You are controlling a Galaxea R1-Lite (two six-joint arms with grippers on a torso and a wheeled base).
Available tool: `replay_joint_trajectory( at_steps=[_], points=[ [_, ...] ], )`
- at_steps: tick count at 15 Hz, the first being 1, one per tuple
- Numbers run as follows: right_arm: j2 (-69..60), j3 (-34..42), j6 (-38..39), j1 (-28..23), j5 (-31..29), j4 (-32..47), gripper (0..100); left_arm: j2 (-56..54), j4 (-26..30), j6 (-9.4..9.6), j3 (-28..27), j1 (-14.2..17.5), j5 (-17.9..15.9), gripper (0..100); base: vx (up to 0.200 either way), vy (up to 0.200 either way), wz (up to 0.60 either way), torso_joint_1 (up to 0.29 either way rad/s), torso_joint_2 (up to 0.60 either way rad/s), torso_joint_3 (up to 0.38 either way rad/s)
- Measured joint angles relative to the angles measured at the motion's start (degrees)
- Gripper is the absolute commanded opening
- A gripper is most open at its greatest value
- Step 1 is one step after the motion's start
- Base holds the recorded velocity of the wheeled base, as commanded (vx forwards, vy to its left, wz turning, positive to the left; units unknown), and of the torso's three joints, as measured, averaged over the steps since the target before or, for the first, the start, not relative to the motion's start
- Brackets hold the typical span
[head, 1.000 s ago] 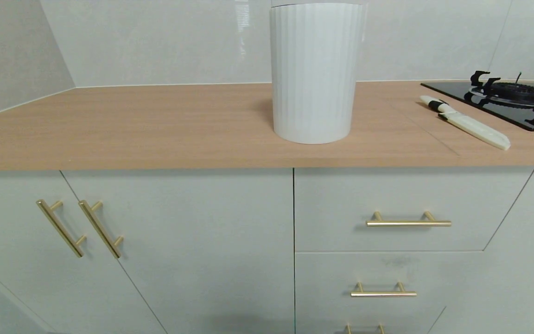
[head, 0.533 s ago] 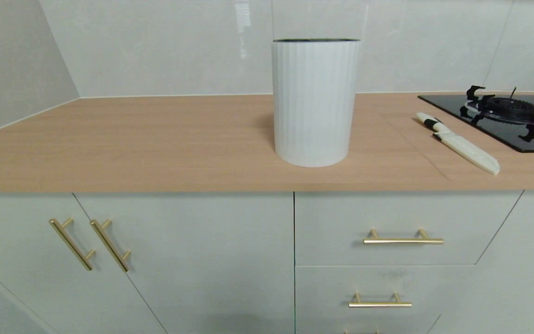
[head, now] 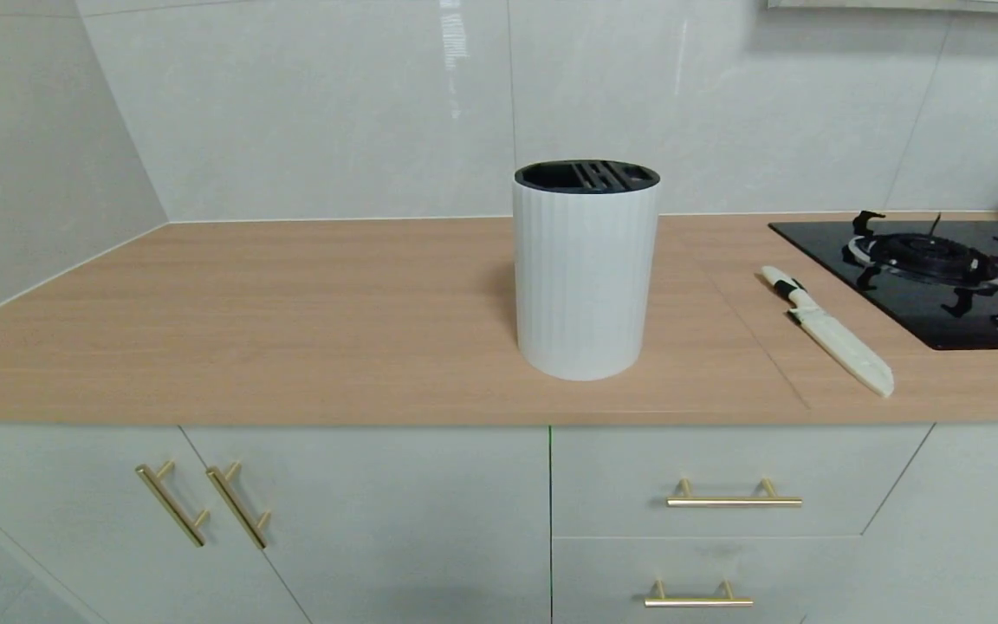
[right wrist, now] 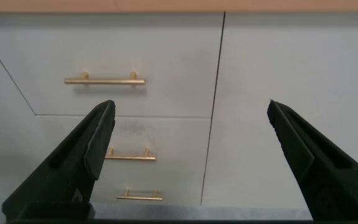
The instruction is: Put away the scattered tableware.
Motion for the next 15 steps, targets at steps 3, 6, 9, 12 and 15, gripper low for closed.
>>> replay_joint_trajectory(
  at_steps=[3,6,9,12,15],
  points=[
    [0.0,0.0,0.0,0.0,0.0,0.0,100,0.0,0.0,0.01,0.0,0.0,0.0,100,0.0,0.0,0.0,0.176,-0.49,-0.308],
    [0.0,0.0,0.0,0.0,0.0,0.0,100,0.0,-0.1,0.01,0.0,0.0,0.0,100,0.0,0.0,0.0,0.196,-0.51,-0.31],
    [0.0,0.0,0.0,0.0,0.0,0.0,100,0.0,-0.1,0.01,0.0,0.0,0.0,100,0.0,0.0,0.0,0.209,-0.52,-0.305],
    [0.0,0.0,0.0,0.0,0.0,0.0,100,0.0,0.0,0.0,0.0,0.0,0.0,100,0.0,0.0,0.0,0.229,-0.54,-0.31],
    [0.0,0.0,0.0,0.0,0.0,0.0,100,0.0,-0.1,0.0,0.0,0.0,0.0,100,0.0,0.0,0.0,0.25,-0.57,-0.318]
  ],
)
